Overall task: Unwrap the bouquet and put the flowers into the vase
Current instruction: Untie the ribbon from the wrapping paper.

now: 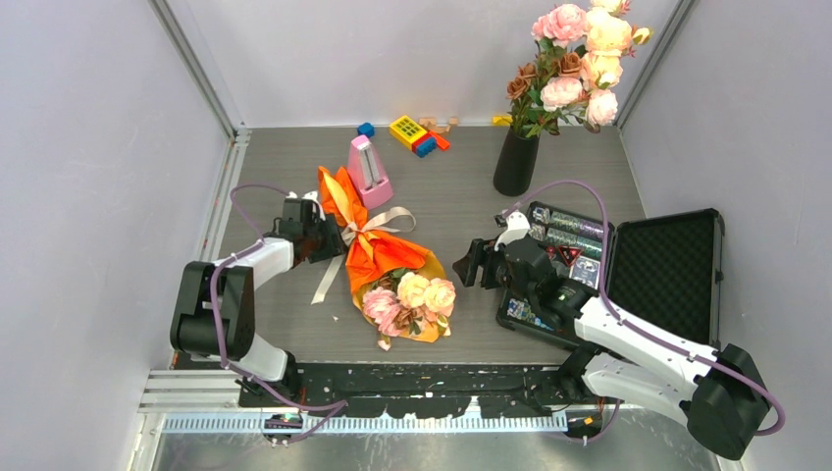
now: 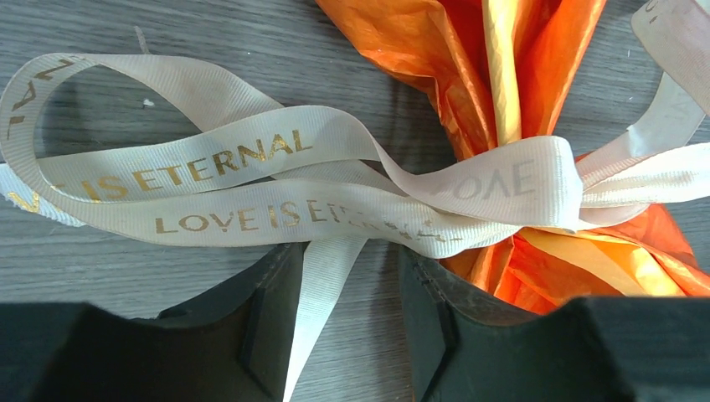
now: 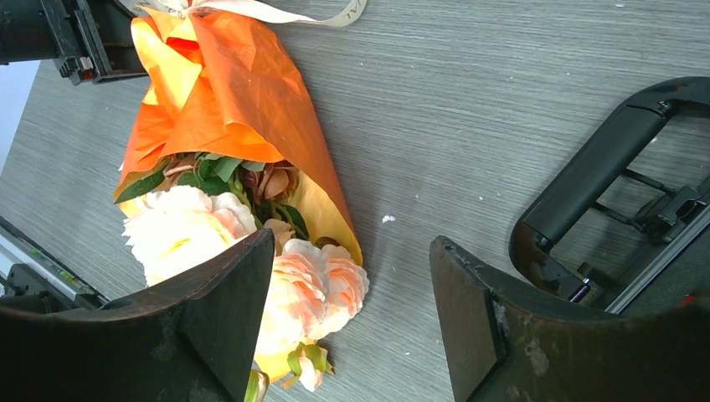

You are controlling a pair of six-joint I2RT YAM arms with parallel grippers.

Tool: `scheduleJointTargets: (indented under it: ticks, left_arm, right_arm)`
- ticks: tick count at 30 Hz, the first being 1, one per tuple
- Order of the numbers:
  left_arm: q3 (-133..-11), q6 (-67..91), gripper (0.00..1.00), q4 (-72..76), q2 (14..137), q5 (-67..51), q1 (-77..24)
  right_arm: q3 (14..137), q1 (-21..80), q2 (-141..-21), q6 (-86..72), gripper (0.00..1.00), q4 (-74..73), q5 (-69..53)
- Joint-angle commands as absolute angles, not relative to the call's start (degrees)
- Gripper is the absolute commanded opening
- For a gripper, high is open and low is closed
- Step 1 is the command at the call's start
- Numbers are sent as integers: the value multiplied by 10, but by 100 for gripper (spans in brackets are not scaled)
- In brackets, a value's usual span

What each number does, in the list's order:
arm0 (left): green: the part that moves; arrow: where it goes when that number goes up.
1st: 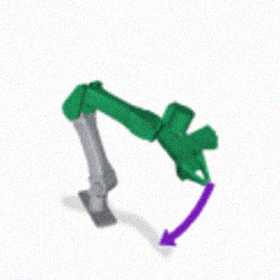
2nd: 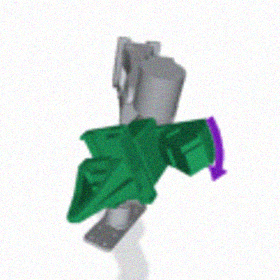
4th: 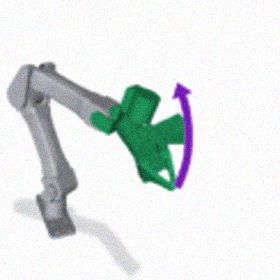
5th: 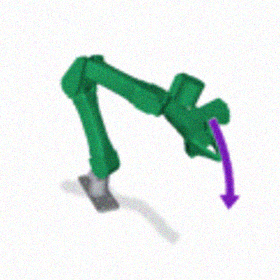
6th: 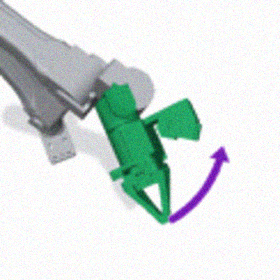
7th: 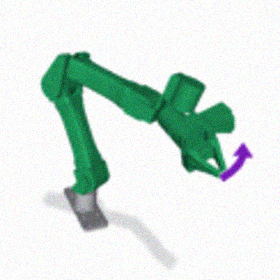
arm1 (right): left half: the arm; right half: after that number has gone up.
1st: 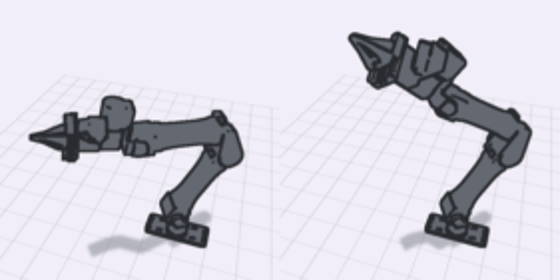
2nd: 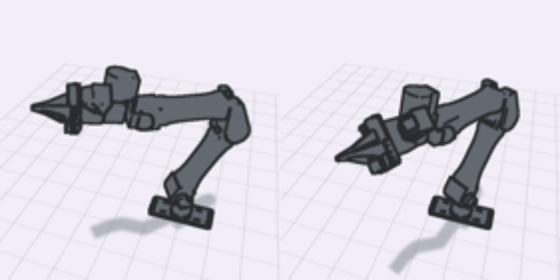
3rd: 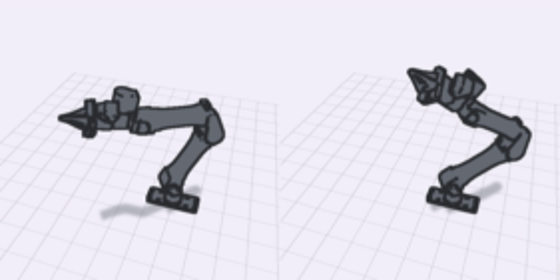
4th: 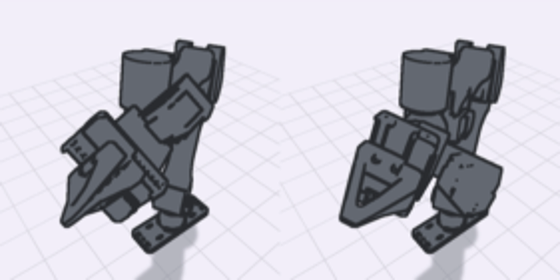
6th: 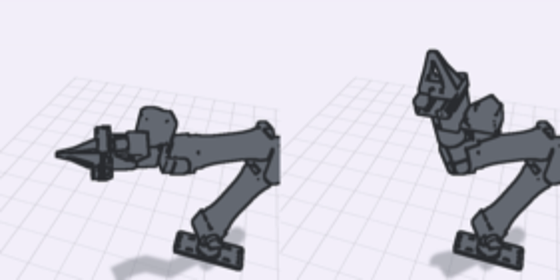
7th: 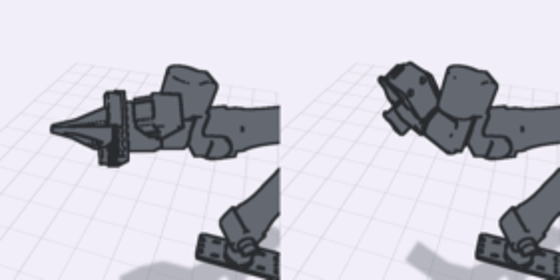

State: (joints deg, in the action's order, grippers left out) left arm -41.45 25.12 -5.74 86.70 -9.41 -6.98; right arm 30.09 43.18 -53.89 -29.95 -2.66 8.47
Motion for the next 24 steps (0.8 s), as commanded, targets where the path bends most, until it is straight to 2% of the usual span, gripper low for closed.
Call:
scheduleJointTargets:
  ticks: [1,7,15,18,24]
  left_arm:
    - [-419,253,45,-29,876,-114,-66]
    - [-408,252,36,-26,866,-113,-67]
    - [-397,254,13,-30,867,-108,-71]
    - [-393,256,13,-30,847,-105,-71]
    - [-411,239,31,-42,813,-92,-71]
  right_arm:
    - [302,435,-538,-304,73,-4,92]
    - [302,435,-540,-305,73,-4,91]
    - [307,435,-554,-303,73,-3,86]
    - [312,435,-559,-303,73,15,81]
    - [318,435,-568,-302,73,18,76]
